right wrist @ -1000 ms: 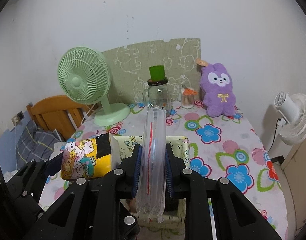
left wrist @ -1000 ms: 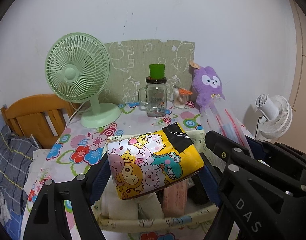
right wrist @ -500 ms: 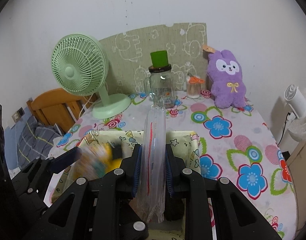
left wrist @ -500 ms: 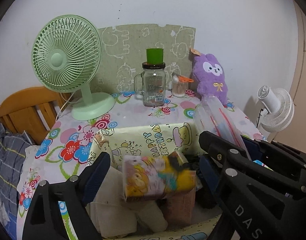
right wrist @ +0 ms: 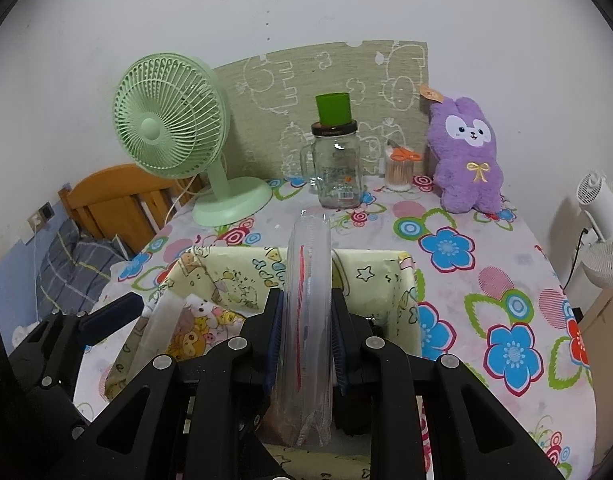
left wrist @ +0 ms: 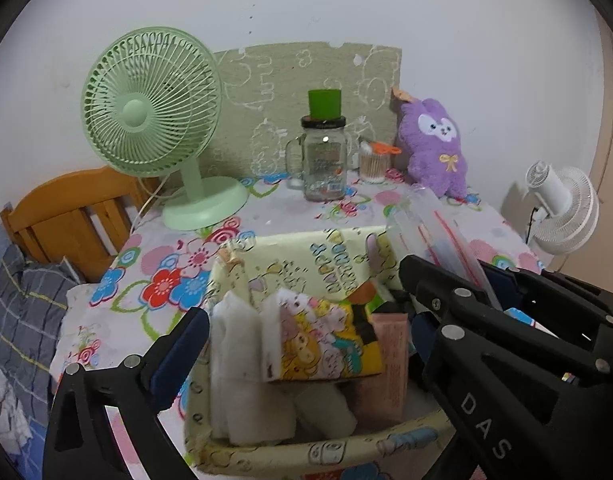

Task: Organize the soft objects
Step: 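Lower both grippers into the fabric box and open them to drop cartoon box and straw bag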

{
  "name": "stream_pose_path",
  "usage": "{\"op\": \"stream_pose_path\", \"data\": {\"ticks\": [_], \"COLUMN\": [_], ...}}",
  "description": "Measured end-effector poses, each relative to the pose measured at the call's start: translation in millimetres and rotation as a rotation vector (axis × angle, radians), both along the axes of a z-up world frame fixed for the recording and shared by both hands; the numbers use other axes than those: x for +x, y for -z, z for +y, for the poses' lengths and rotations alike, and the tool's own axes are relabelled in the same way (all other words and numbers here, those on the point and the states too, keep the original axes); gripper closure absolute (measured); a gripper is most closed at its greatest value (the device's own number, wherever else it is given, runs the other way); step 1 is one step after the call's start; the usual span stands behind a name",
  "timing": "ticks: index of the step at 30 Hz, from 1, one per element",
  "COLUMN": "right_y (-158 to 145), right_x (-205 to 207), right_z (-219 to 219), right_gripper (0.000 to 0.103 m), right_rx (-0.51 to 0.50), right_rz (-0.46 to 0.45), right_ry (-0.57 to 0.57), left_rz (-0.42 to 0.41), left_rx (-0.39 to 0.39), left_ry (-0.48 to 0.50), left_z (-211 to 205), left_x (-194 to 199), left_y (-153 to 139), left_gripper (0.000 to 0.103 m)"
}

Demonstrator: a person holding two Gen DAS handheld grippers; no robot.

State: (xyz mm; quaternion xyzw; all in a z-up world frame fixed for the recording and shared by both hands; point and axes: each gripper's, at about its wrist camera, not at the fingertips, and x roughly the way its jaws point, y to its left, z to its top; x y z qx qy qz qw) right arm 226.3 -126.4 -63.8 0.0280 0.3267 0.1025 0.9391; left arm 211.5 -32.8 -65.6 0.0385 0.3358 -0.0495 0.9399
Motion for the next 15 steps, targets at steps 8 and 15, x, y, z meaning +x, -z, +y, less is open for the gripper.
{"op": "stream_pose_path", "data": {"ticks": [8, 15], "right_y": [10.1, 12.1], "right_x": [1.7, -2.0], "right_z": [7.0, 7.7], "right_gripper": [0.049, 0.034], "right_rx": [0.013, 0.016], "right_rz": [0.042, 0.042], "right_ry": [-0.016, 0.000], "left_rz": [0.029, 0.034], "left_rx": [0.024, 0.009], "left_ry": [-0.029, -0.026], "left_z": [6.9, 9.0], "left_x": [-1.6, -3.1], "left_y": [6.5, 8.2], "left_gripper": [0.001, 0.001]}}
